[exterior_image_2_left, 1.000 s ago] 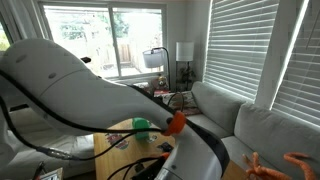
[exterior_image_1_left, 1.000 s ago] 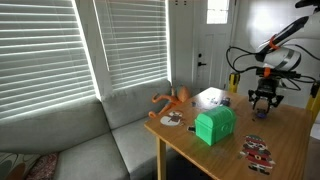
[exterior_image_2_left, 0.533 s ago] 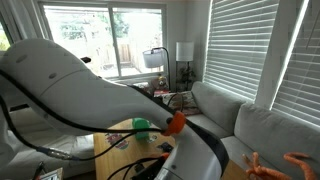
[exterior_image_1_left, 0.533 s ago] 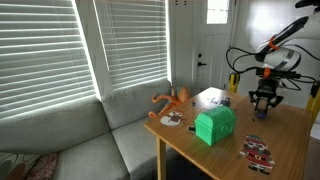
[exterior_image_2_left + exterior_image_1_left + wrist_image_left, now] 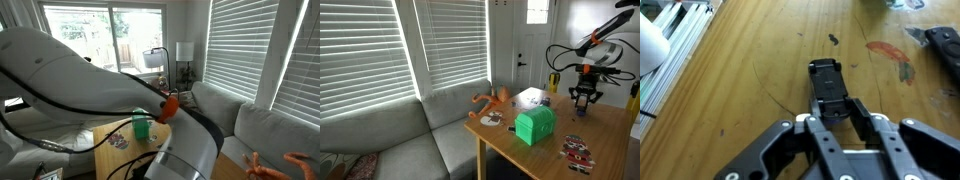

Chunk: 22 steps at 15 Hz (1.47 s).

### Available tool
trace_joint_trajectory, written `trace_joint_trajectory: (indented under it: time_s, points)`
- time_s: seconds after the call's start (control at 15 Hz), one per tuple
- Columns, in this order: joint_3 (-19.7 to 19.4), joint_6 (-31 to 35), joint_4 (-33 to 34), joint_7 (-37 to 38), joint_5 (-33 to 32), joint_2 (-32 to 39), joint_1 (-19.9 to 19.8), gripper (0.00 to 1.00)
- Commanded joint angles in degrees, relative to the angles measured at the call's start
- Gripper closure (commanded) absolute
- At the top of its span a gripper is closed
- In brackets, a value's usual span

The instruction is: Turn the blue toy over

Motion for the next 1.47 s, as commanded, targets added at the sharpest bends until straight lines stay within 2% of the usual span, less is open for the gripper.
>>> trace_joint_trajectory:
  time_s: [0.0, 0.2, 0.6, 1.4]
  points:
    - [-0.3, 7.6, -3.3, 4.4, -5.4, -6.9, 2.9, 0.89]
    - [0.6, 12.2, -4.8, 7.6, -9.0, -11.2, 4.4, 0.89]
    - [3.0, 27.8, -10.0, 12.4, -20.1, -18.6, 8.0, 0.89]
    - [9.0, 54.6, -21.5, 24.5, -46.5, -24.7, 9.9, 0.89]
